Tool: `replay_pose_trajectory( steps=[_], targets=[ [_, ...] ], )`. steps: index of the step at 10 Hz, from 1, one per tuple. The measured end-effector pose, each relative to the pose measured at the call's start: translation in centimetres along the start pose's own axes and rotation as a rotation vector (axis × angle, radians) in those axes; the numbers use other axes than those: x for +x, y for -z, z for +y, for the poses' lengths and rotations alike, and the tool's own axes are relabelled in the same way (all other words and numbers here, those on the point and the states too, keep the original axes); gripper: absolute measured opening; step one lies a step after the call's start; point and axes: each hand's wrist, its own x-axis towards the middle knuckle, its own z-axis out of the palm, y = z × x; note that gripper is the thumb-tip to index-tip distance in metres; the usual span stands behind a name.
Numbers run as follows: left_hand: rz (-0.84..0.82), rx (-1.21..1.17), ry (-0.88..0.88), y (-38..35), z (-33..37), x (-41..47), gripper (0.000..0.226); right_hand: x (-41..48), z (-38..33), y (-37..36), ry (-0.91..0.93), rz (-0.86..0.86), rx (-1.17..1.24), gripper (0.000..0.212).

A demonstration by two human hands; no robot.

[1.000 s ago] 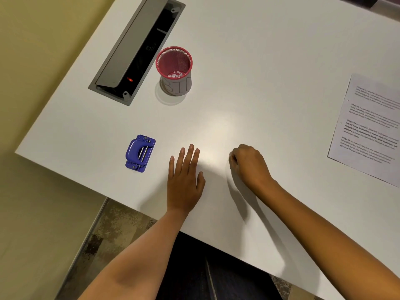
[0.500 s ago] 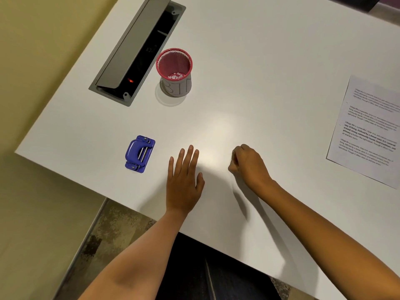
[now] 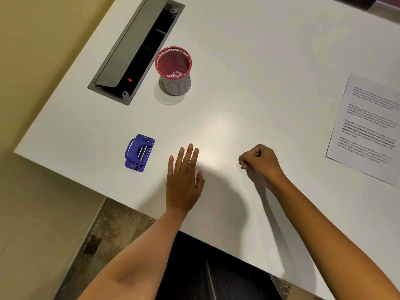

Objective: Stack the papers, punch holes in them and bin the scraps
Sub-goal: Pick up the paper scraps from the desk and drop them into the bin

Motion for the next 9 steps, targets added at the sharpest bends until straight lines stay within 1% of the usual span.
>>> replay_pose_trajectory(
  steps=[2,4,5,6,7,8,9],
  targets=[
    [0.002,-0.002,0.001,0.0,0.0,0.0,0.064,0.1,0.4,-0.2,-0.064,0.007,0.069,0.021],
    [0.007,0.015,-0.008,-0.1,-0.1,0.0,0.064,-0.2,-2.8,-1.3,0.100,0.013,-0.099,0.009],
    [0.009,0.021,-0.014,-0.2,-0.1,0.0,0.064,0.1,-6.8,-2.7,0.274,0.046,-0.149,0.019],
    [0.016,0.019,-0.017,-0.2,-0.1,-0.1,0.064,0.4,-10.2,-4.0,0.429,0.061,-0.199,0.022],
    [0.025,0.010,-0.014,-0.2,-0.2,0.0,0.064,1.2,-15.7,-6.7,0.663,0.053,-0.239,0.020],
    [0.024,0.006,-0.012,-0.2,-0.2,0.0,0.064,2.2,-19.2,-8.9,0.828,0.082,-0.324,0.016],
    [0.009,0.009,-0.001,-0.1,-0.2,0.0,0.064,3.4,-23.0,-11.8,0.975,0.126,-0.583,0.023]
  ],
)
